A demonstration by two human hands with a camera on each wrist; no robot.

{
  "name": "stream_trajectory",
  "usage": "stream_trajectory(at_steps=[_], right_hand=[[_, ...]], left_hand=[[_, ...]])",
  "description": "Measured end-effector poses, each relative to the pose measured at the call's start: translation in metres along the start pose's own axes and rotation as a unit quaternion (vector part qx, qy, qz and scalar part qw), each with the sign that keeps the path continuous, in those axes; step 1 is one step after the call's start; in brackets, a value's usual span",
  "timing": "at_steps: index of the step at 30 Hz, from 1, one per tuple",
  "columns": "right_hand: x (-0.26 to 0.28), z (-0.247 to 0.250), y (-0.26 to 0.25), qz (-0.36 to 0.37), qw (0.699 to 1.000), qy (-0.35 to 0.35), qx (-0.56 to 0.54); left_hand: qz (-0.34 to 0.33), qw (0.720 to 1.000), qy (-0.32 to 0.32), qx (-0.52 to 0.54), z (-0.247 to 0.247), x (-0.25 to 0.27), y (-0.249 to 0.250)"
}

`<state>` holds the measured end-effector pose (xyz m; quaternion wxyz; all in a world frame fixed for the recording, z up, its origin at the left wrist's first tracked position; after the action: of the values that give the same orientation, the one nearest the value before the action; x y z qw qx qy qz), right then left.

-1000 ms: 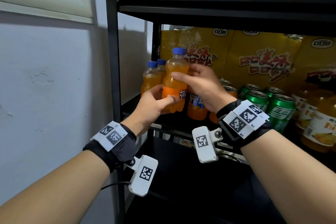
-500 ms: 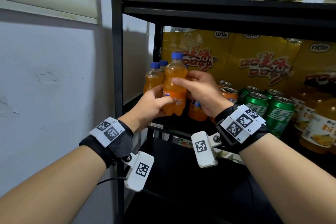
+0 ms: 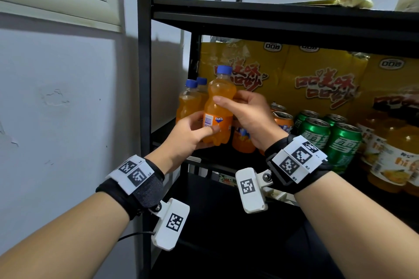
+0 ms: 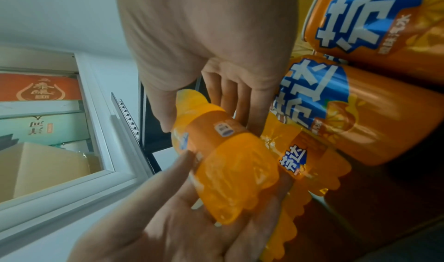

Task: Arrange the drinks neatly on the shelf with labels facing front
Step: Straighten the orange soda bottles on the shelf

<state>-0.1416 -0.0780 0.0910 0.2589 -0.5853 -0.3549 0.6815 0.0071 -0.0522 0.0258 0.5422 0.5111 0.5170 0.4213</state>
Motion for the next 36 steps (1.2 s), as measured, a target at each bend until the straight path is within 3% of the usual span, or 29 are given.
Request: stream_trajectory(at_steps=[7, 14, 19, 25, 31, 36], right_hand=[[-0.004, 0.001, -0.004, 0.005, 0.999, -0.004, 0.035], [-0.005, 0.009, -0.001, 0.020, 0.999, 0.019, 0.042], [-0.001, 0.010, 0.003, 0.020, 0.998, 0.044, 0.044], [0.001, 0.010, -0.006, 0.031, 0.995, 0.026, 0.090], [0.005, 0.009, -0.013, 0.038, 0.997, 0.041, 0.054], [0.009, 0.002, -0.017, 0.023, 0.999, 0.011, 0.044]], left_hand=[[-0.036, 0.996, 0.066, -0.049, 0.003, 0.000, -0.002], [0.021, 0.999, -0.009, -0.023, -0.009, 0.001, -0.003], [0.012, 1.000, 0.027, -0.008, -0.006, 0.003, 0.000], [-0.020, 0.997, 0.063, -0.029, -0.005, 0.008, 0.001], [0.046, 0.998, -0.032, 0.000, -0.015, 0.012, 0.000], [0.000, 1.000, 0.027, -0.003, -0.013, 0.017, 0.010]])
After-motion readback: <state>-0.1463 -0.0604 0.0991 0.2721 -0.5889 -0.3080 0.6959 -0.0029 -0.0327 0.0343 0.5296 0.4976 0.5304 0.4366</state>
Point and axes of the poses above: each hand's wrist, its own x-axis away from the middle knuckle, its own z-axis out of the back of the hand, y = z × x, the point moved 6 cm from there along -x, towards the middle knuckle, and after that the axes turned 13 degrees about z, right-handed, at the moved point
